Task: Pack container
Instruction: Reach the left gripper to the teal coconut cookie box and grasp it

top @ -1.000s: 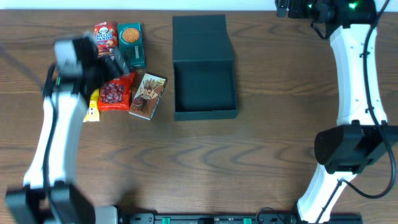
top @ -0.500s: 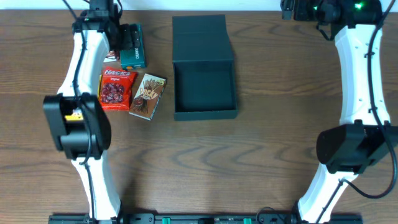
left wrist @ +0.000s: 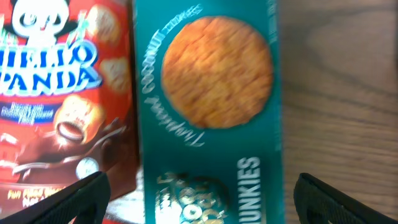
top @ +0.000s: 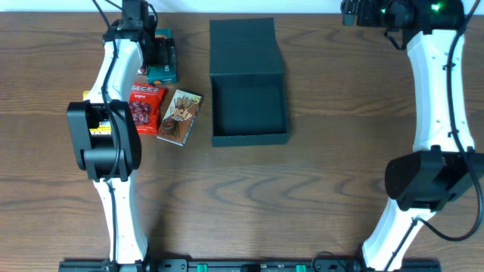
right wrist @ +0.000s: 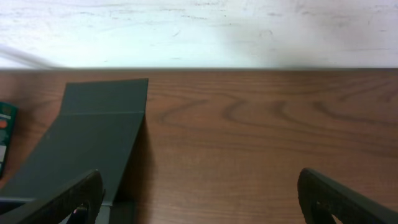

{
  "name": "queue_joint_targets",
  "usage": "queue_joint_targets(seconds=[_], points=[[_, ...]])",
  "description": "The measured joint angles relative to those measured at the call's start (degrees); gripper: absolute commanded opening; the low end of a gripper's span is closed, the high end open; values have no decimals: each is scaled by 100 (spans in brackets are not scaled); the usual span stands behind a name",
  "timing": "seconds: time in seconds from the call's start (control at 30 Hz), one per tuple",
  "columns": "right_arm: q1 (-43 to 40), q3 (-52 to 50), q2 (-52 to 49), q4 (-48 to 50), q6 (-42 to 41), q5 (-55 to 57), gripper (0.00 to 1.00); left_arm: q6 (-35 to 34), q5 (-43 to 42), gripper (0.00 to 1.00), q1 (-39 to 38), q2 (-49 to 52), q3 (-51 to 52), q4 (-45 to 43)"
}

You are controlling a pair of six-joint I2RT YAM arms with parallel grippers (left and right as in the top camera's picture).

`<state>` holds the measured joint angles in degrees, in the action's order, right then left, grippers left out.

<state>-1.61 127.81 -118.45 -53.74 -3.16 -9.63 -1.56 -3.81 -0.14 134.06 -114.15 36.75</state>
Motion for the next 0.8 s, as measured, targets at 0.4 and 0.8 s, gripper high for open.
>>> queue_joint_targets(seconds=[0.4,0.8], points=[[0,0,0,0,0,17,99,96,426,96,-267,264,-26,-278],[0,0,0,2,0,20,99,-166,748,96,-271,271,-39,-361]])
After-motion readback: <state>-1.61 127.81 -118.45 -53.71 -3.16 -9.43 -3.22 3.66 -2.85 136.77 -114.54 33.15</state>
